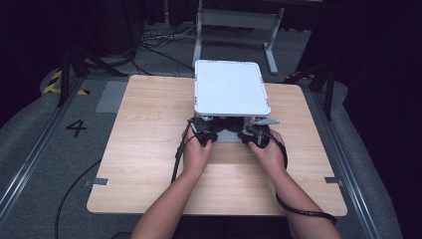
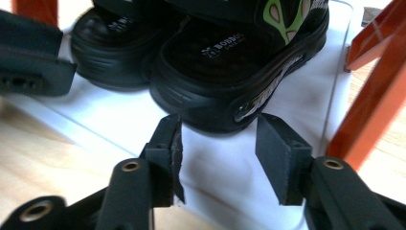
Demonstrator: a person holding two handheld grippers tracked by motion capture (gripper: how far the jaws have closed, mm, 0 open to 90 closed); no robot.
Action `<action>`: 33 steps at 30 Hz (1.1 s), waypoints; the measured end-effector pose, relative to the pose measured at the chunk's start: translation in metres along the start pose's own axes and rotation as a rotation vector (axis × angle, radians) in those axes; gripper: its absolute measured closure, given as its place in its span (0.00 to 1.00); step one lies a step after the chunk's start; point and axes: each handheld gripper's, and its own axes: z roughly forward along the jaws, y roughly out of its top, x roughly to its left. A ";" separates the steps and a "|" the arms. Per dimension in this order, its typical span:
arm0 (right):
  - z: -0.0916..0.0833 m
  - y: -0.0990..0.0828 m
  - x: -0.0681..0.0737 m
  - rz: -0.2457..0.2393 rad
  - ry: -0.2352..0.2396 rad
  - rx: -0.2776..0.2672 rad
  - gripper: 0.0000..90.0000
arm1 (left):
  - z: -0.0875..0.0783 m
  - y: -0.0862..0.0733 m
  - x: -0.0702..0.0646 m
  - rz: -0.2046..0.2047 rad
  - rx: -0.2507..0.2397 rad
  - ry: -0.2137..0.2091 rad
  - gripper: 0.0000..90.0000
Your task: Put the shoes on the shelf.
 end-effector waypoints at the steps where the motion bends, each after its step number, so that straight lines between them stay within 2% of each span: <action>1: -0.005 0.000 0.000 -0.006 0.001 0.002 0.56 | -0.004 -0.001 -0.003 0.001 0.002 -0.013 0.47; 3: -0.018 -0.001 0.002 -0.026 0.000 0.011 0.54 | -0.013 -0.001 -0.007 0.021 0.017 -0.022 0.44; 4: -0.023 -0.001 0.002 -0.029 0.001 0.013 0.52 | -0.023 -0.003 -0.012 0.030 0.026 -0.042 0.43; 5: -0.023 -0.001 0.002 -0.029 0.001 0.013 0.52 | -0.023 -0.003 -0.012 0.030 0.026 -0.042 0.43; 7: -0.037 0.000 0.003 -0.031 0.006 0.011 0.51 | -0.039 -0.006 -0.018 0.036 0.043 -0.058 0.41; 8: -0.054 0.003 0.004 -0.016 0.015 -0.008 0.47 | -0.046 -0.006 -0.020 0.043 0.046 -0.064 0.39; 9: -0.060 0.003 0.004 -0.008 0.018 -0.014 0.47 | -0.059 -0.005 -0.023 0.054 0.046 -0.067 0.38; 10: -0.060 0.003 0.004 -0.008 0.018 -0.014 0.47 | -0.059 -0.005 -0.023 0.054 0.046 -0.067 0.37; 12: -0.078 0.007 0.002 0.014 0.029 -0.025 0.44 | -0.078 -0.002 -0.025 0.078 0.056 -0.067 0.36; 14: -0.093 0.010 0.000 0.020 0.027 -0.040 0.44 | -0.090 0.001 -0.024 0.083 0.062 -0.075 0.35; 15: -0.104 0.012 -0.002 0.026 0.028 -0.064 0.45 | -0.097 0.003 -0.022 0.102 0.087 -0.083 0.34; 16: -0.114 0.014 -0.005 0.030 0.038 -0.085 0.45 | -0.097 0.003 -0.022 0.102 0.087 -0.083 0.33; 17: -0.114 0.014 -0.005 0.030 0.038 -0.085 0.45 | -0.103 0.005 -0.019 0.115 0.114 -0.086 0.33; 18: -0.124 0.015 -0.009 0.041 0.037 -0.093 0.45 | -0.107 0.006 -0.015 0.123 0.132 -0.082 0.32; 19: -0.131 0.017 -0.013 0.043 0.033 -0.095 0.45 | -0.111 0.006 -0.011 0.135 0.138 -0.071 0.30; 22: -0.148 0.018 -0.024 0.038 0.016 -0.104 0.41 | -0.121 0.004 0.000 0.128 0.146 -0.041 0.26; 24: -0.156 0.016 -0.032 0.023 0.000 -0.080 0.35 | -0.127 0.002 0.008 0.113 0.139 -0.039 0.23; 26: -0.161 0.012 -0.040 0.025 -0.009 -0.035 0.31 | -0.133 -0.001 0.017 0.136 0.134 -0.041 0.20; 27: -0.163 0.009 -0.044 0.003 -0.003 -0.003 0.29 | -0.136 -0.003 0.023 0.124 0.123 -0.037 0.19; 28: -0.166 0.006 -0.050 -0.038 0.016 0.032 0.25 | -0.138 -0.005 0.028 0.109 0.111 -0.036 0.19; 30: -0.167 0.000 -0.057 -0.054 0.028 0.025 0.16 | -0.142 -0.011 0.037 0.102 0.107 -0.016 0.19; 33: -0.168 -0.008 -0.068 -0.068 0.030 0.034 0.17 | -0.145 -0.019 0.050 0.117 0.144 -0.019 0.19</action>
